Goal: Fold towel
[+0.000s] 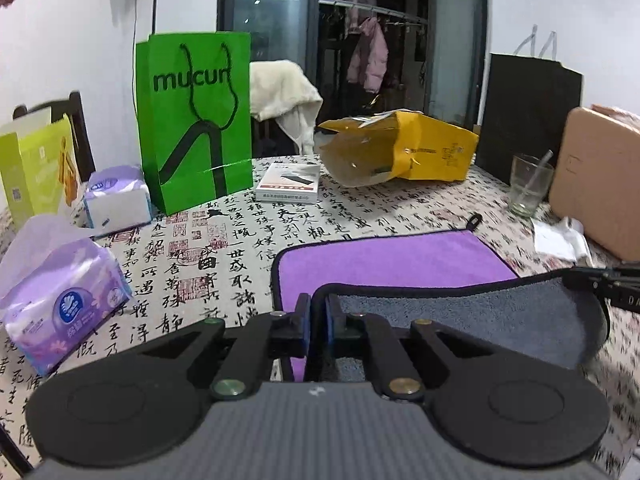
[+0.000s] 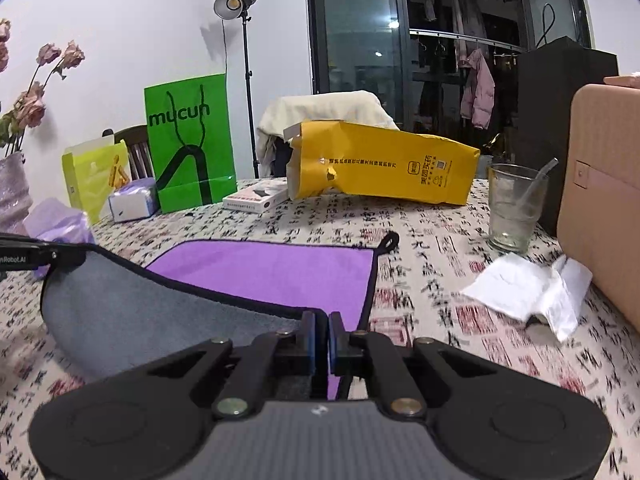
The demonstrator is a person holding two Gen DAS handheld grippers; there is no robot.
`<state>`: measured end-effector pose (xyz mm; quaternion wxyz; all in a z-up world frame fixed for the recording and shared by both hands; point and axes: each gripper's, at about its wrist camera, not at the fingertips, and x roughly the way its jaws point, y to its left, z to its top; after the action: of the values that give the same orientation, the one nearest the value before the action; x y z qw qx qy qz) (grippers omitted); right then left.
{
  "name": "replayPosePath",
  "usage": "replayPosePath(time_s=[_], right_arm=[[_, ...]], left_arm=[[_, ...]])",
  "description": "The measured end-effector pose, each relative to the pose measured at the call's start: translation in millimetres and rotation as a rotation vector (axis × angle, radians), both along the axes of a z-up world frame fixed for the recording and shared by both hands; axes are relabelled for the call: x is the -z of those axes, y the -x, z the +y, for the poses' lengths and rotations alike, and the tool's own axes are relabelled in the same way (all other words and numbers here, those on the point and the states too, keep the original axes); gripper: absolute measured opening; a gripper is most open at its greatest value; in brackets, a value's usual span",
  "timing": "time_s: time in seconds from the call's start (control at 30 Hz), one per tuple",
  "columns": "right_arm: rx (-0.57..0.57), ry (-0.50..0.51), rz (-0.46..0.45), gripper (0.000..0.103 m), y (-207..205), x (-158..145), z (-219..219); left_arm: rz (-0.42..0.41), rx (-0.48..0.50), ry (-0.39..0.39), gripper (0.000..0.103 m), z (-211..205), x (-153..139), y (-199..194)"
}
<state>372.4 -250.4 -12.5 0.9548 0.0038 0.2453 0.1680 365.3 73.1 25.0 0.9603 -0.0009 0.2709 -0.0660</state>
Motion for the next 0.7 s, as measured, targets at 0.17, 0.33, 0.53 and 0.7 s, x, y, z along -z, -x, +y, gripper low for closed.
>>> replayPosePath(time_s=[0.17,0.33,0.53,0.7], right_arm=[[-0.012,-0.019,0.016,0.006,-29.3,-3.9,0.1],[-0.019,-0.036,0.039,0.006,-64.5,-6.6,-2.8],[-0.015,-0.056,0.103,0.006,-109.9,1.8,-5.9],[-0.019,-0.036,0.123,0.006,-139.7,6.9,-1.5]], left_arm=[[0.005,0.007,-0.028,0.008,0.7,-4.2,-29.7],[0.025,0.002,-0.042,0.008,1.9,-2.7,-62.5],[0.042,0.024,-0.061,0.008,3.6,1.7,-98.0],[0.064,0.028,-0.078,0.008,3.6,8.7,-126.4]])
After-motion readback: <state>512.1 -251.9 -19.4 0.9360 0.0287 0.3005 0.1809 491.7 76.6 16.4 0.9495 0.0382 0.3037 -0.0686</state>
